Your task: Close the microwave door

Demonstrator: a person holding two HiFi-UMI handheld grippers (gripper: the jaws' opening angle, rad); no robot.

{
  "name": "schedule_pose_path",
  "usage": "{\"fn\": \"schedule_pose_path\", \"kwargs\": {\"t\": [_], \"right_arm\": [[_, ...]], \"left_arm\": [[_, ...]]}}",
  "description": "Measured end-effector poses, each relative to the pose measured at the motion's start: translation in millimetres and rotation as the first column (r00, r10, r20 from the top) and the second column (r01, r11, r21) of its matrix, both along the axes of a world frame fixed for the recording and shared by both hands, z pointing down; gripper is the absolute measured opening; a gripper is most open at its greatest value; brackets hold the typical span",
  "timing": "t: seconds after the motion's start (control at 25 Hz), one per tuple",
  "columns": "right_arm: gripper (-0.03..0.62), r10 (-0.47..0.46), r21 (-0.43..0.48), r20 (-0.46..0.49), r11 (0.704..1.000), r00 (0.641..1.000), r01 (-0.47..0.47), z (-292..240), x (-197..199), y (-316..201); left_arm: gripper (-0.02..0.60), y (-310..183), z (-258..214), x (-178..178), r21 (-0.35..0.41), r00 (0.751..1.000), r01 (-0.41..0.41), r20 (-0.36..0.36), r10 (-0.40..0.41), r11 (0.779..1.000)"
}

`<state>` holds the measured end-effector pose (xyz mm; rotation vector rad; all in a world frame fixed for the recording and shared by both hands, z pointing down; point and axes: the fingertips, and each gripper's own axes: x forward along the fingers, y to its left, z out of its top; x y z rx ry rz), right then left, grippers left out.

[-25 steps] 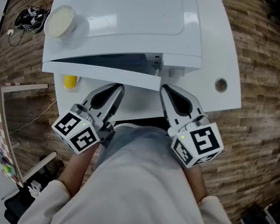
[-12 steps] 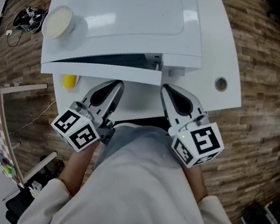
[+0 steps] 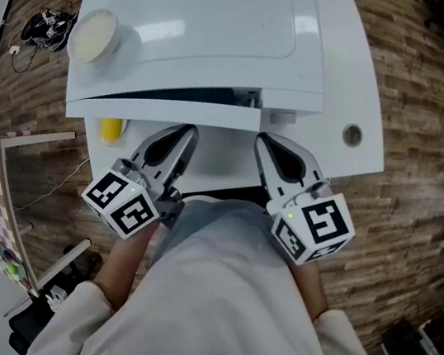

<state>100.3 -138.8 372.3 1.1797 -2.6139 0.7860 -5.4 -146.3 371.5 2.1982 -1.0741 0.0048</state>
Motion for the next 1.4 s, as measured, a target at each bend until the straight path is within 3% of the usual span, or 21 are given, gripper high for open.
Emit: {"fn": "schedule_pose_path", "kwargs": {"t": [1.4], "right_arm": [[0.021,-0.010,-0.021,0.016,1.000,1.000,0.010,3.7,0.5,-16.7]], "left_arm": [[0.017,-21.3,0.7,10.5,-0.049,0.996,0.046,-0.072,-0.049,0.998]]}}
